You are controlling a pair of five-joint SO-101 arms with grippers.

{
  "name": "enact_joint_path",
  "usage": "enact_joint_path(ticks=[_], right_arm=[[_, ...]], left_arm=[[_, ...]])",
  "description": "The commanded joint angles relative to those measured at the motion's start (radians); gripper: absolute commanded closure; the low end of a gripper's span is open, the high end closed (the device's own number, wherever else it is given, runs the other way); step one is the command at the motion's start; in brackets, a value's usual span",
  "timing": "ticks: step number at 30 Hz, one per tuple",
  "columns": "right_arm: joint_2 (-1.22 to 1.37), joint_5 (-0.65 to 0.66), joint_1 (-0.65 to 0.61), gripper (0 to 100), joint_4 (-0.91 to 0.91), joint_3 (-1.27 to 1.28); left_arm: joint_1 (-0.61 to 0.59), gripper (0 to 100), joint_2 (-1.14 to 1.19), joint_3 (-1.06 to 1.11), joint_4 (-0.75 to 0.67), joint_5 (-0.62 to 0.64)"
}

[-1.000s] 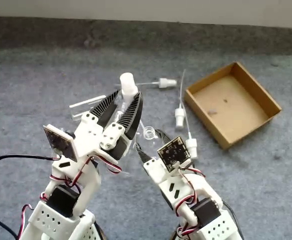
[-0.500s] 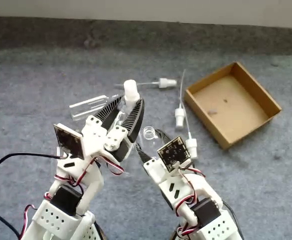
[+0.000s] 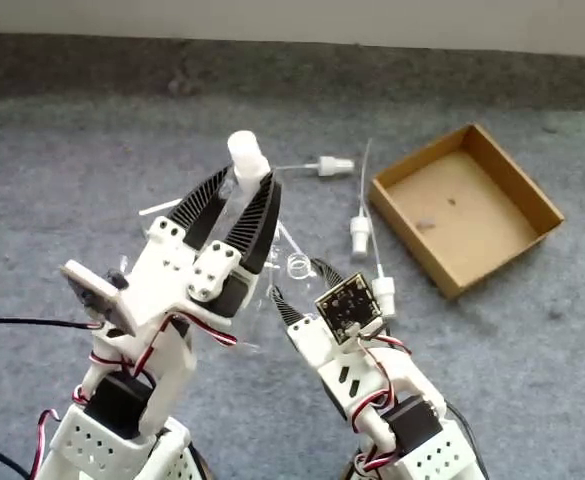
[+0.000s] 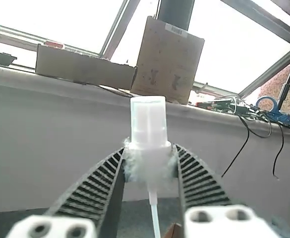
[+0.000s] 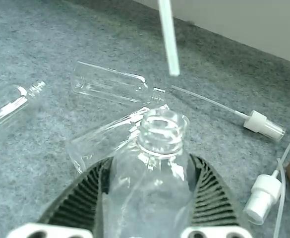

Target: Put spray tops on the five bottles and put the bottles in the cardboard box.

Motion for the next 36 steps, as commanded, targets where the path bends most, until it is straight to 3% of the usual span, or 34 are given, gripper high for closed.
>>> enact_joint_path(ticks=[1,12,19,30,36], right_arm=[[-0.012,-0.005,-0.005,92.7,0.002,0.176],[-0.012,-0.005,-0.005,92.7,0.002,0.176],[-0.012,-0.005,-0.005,92.7,0.002,0.176],[-0.012,-0.005,-0.005,92.7,0.002,0.176],[-0.012,-0.005,-0.005,92.7,0.002,0.176]], left_arm=[[-0.015,99,-0.005,0.054,-0.14,-0.009],[-0.015,99,-0.007,0.136,-0.14,-0.008],[-0.008,99,-0.015,0.145,-0.02,-0.005],[-0.007,99,-0.015,0.24,-0.023,0.0],[0.09,99,-0.015,0.282,-0.023,-0.006]])
